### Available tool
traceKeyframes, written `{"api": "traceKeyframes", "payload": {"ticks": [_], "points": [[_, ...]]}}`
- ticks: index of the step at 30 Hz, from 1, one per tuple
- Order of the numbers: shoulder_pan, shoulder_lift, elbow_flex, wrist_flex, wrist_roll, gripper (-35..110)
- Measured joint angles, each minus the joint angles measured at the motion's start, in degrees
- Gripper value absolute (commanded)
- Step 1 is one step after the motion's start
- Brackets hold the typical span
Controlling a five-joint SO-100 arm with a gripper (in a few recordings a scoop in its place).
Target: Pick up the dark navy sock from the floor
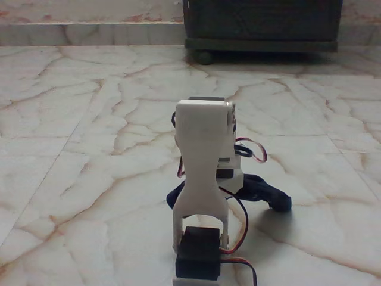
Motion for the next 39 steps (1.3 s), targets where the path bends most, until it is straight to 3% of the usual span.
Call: {"api": "traceKeyframes", "payload": {"ticks": [6, 21, 27, 39], "points": [[-1.05, 11.07, 15.73, -16.52, -10.81, 0], [-3.96, 47.29, 42.01, -27.51, -45.53, 0], [-3.96, 51.5, 50.71, -41.31, -59.24, 0], [-2.55, 51.5, 50.8, -44.56, -57.83, 0]]}}
